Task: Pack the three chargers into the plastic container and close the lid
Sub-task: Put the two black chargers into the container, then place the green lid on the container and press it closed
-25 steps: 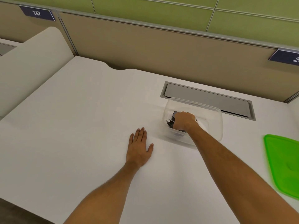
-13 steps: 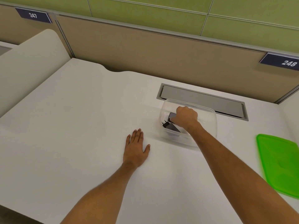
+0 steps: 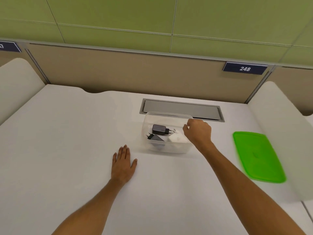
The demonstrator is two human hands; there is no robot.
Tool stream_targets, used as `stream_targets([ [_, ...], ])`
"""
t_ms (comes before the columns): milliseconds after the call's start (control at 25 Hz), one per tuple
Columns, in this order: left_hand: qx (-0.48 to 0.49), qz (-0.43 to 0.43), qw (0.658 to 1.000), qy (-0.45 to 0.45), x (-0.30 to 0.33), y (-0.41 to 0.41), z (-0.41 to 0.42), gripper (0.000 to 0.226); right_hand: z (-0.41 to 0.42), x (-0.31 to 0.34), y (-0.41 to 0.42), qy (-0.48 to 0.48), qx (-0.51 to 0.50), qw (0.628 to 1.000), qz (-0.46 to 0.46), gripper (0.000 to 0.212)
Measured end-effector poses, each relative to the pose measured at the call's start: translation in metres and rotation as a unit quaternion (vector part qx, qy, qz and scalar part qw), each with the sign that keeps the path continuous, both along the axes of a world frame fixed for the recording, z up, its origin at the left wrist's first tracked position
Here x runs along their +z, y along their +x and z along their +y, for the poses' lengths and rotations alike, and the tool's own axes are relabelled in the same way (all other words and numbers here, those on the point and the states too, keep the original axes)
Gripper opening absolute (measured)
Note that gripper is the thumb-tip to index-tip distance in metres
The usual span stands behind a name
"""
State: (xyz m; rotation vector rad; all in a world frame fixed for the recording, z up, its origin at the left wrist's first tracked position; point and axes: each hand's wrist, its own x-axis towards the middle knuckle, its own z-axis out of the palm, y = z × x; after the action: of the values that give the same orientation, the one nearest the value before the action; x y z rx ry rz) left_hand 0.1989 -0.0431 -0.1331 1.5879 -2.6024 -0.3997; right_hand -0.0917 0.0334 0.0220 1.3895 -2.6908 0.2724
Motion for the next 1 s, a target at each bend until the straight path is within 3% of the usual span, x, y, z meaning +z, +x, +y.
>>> stream_targets([
  [400, -0.025, -0.016, 1.0, 0.003, 0.017, -0.002, -0.011, 0.063, 0.115, -0.029, -0.074, 0.051, -0.171, 0.984, -0.027, 0.018],
  [600, -0.029, 0.063, 0.996, -0.05, 0.044, -0.014, -0.031, 0.053, 0.166, -0.044, -0.095, 0.083, -0.235, 0.967, -0.052, 0.012],
  [1000, -0.144, 0.193, 0.966, -0.091, 0.115, -0.092, -0.027, 0.066, 0.216, -0.073, -0.103, 0.111, -0.273, 0.954, -0.047, 0.023],
])
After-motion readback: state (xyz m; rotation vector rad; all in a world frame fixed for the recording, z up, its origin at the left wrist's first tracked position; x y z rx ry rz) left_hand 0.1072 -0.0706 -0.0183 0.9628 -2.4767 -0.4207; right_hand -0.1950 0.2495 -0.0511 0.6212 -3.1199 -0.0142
